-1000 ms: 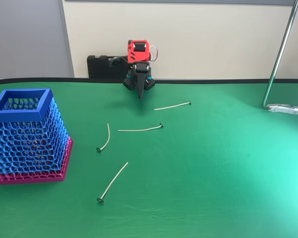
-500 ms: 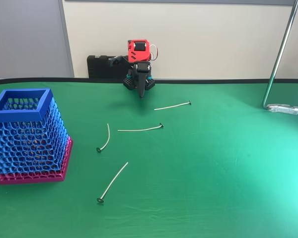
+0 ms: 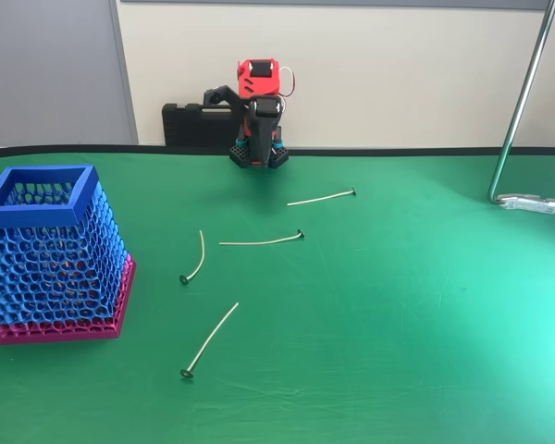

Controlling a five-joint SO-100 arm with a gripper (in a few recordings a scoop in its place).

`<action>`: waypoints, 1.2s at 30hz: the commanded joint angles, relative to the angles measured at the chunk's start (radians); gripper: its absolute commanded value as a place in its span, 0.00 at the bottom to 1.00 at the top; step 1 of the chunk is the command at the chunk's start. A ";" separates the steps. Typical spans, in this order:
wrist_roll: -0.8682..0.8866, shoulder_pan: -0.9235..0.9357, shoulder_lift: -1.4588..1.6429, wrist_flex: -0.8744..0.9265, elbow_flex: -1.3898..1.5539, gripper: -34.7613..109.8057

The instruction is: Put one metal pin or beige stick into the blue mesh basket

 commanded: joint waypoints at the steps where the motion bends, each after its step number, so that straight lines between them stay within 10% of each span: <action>1: 0.049 -0.006 -0.178 -0.051 -0.143 0.24; 24: 0.822 -0.084 -1.065 -0.081 -0.598 0.24; 36: 0.956 -0.149 -1.253 -0.127 -0.718 0.24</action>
